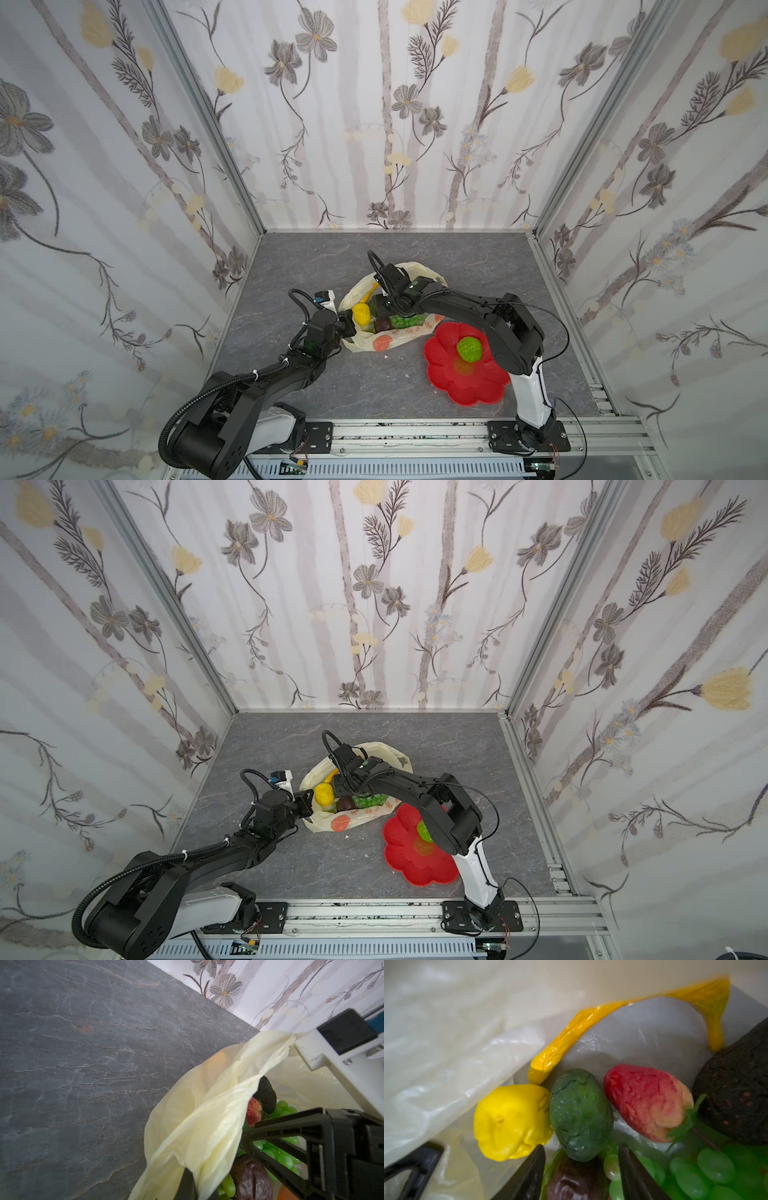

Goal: Take the fake fruits out of the plastic bag
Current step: 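Move the right gripper back over the bag opening, then grasp the dark green avocado in the bag with the right gripper and lift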

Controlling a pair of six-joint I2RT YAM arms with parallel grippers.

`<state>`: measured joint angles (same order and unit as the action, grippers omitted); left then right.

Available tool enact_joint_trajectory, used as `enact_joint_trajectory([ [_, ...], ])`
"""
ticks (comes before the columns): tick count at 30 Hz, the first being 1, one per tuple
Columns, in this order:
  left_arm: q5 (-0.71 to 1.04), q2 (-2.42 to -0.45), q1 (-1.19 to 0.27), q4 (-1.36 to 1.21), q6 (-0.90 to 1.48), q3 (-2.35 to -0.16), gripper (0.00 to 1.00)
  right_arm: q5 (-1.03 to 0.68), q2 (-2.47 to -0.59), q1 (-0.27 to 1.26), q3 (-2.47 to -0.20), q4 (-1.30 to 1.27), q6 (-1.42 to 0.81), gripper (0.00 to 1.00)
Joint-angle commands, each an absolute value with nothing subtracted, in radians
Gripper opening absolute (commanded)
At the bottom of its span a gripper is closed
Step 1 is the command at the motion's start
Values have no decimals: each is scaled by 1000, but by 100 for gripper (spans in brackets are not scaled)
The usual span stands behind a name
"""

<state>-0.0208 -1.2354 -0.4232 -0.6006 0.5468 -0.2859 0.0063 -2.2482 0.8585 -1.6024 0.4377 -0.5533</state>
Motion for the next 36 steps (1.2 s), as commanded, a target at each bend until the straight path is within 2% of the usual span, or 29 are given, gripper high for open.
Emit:
enact_joint_trajectory([
  [1,-14,-1236,-422,-603,542,-295,0,-15,-2276,856,-1626,406,-533,58],
  [10,-11,-1243,-422,-603,544,-296,0,-25,-2332,847,-1658,409,-530,65],
  [16,-8,-1242,-422,-603,544,-296,0,-31,-2367,842,-1685,408,-528,65],
  [27,0,-1253,-422,-603,544,-302,0,-44,-2370,840,-1706,417,-515,53],
  [36,1,-1247,-422,-603,540,-302,0,-22,-2317,857,-1689,437,-502,52],
])
